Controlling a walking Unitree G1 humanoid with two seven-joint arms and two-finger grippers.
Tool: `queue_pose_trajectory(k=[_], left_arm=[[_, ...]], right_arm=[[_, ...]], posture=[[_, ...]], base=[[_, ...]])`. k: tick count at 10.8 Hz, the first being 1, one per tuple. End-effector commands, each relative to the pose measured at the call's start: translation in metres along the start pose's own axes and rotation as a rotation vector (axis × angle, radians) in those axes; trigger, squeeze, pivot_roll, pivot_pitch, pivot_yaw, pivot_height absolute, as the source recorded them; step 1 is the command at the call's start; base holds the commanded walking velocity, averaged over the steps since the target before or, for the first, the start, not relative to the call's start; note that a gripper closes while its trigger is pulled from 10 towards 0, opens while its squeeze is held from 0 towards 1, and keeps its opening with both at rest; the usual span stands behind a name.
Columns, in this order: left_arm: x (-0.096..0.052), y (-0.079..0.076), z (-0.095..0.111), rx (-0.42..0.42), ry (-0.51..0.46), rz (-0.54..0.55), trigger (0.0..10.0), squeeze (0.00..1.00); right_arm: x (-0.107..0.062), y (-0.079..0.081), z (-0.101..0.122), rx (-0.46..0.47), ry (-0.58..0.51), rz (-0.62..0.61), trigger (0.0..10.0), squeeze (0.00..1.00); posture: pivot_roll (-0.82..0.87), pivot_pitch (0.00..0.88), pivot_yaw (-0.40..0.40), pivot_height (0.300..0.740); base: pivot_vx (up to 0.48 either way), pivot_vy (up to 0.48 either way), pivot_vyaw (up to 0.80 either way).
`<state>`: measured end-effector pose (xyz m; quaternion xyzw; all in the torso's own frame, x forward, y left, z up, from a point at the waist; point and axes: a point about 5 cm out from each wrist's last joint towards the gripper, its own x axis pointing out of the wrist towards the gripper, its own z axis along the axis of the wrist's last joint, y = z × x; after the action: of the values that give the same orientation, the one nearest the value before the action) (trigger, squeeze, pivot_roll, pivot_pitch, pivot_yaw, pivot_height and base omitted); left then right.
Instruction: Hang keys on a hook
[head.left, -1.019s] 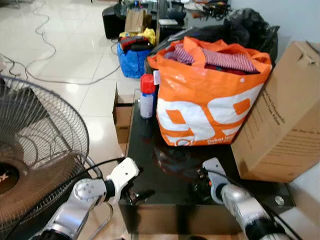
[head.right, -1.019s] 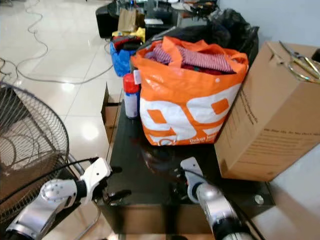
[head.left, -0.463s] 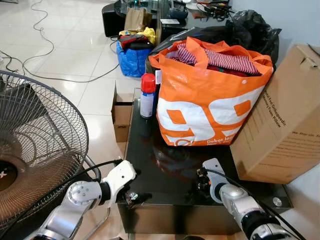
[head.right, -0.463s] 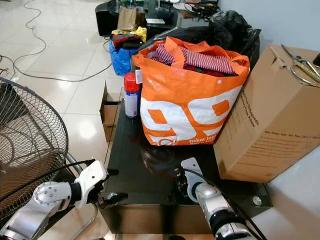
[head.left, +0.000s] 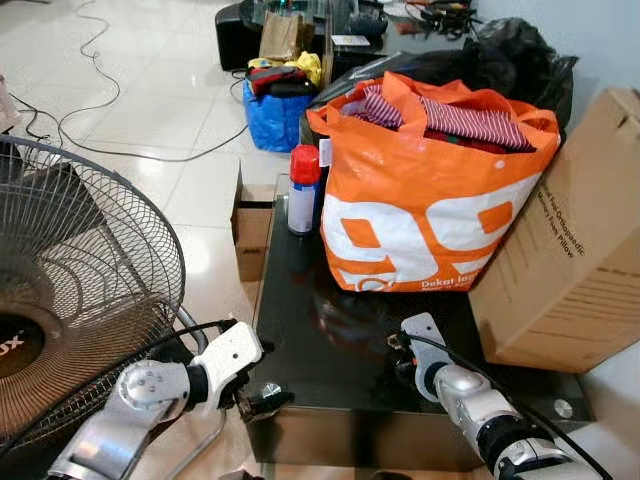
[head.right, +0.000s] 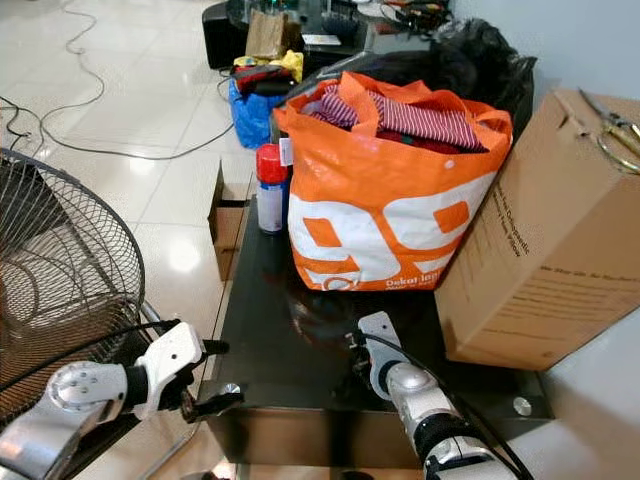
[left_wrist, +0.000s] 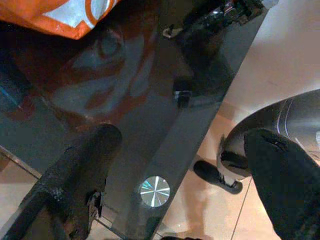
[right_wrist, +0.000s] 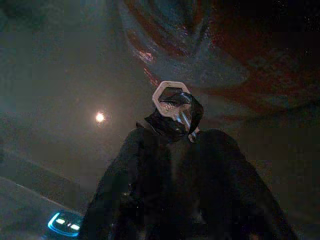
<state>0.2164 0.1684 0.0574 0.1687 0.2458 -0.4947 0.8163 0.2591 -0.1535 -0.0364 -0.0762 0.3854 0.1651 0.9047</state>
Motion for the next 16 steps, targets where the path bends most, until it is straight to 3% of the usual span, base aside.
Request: queue_pose_trajectory(k=[1,3,5,6,7,8,10,14,15,16], left_arm=[[-0.003,0.001,0.003,0.002,-0.008,0.0,10.0,0.63],[-0.004,0.003,0.004,0.009,-0.003,0.005,10.0,0.63],[-0.004,0.004,0.006,0.011,-0.004,0.018,10.0,0.63],[-0.004,0.004,0.006,0.012,-0.004,0.019,10.0,0.63],[-0.005,0.004,0.005,0.014,-0.002,0.023,10.0,0.63],[-0.006,0.004,0.005,0.015,-0.001,0.025,10.0,0.63],[-0.009,0.004,0.004,0.018,0.006,0.027,10.0,0.63],[-0.01,0.005,0.004,0.024,0.012,0.022,10.0,0.63],[-0.01,0.006,0.005,0.025,0.013,0.018,10.0,0.63],[-0.009,0.006,0.005,0.027,0.014,0.013,10.0,0.63]], right_arm=[[-0.001,-0.004,-0.003,-0.02,0.021,0.012,0.0,0.0],[-0.007,-0.012,-0.001,-0.086,-0.002,0.074,0.0,0.0],[-0.013,-0.015,0.001,-0.064,-0.062,0.11,0.0,0.0],[-0.015,-0.012,0.002,-0.065,-0.084,0.136,0.5,0.0],[-0.016,-0.008,0.004,-0.083,-0.108,0.151,10.0,0.0],[-0.016,-0.006,0.007,-0.052,-0.124,0.152,10.0,1.0],[-0.012,-0.01,0.011,-0.103,-0.102,0.067,10.0,1.0],[-0.012,-0.019,0.014,-0.11,-0.089,0.021,10.0,1.0],[-0.012,-0.021,0.009,-0.117,-0.065,0.01,10.0,0.23],[-0.011,-0.021,0.003,-0.124,-0.034,0.006,10.0,0.0]], posture=[[-0.04,0.041,-0.042,0.732],[-0.04,0.03,-0.051,0.732],[-0.04,0.019,-0.06,0.732],[-0.04,0.016,-0.065,0.732],[-0.03,0.016,-0.067,0.732],[-0.03,0.019,-0.071,0.732],[-0.02,0.025,-0.07,0.732],[-0.02,0.024,-0.063,0.732],[-0.02,0.025,-0.059,0.732],[-0.02,0.026,-0.056,0.732]], base=[[0.0,0.0,0.0],[0.0,0.0,0.0],[0.0,0.0,0.0],[0.0,0.0,0.0],[0.0,0.0,0.0],[0.0,0.0,0.0],[0.0,0.0,0.0],[0.0,0.0,0.0],[0.0,0.0,0.0],[0.0,0.0,0.0]])
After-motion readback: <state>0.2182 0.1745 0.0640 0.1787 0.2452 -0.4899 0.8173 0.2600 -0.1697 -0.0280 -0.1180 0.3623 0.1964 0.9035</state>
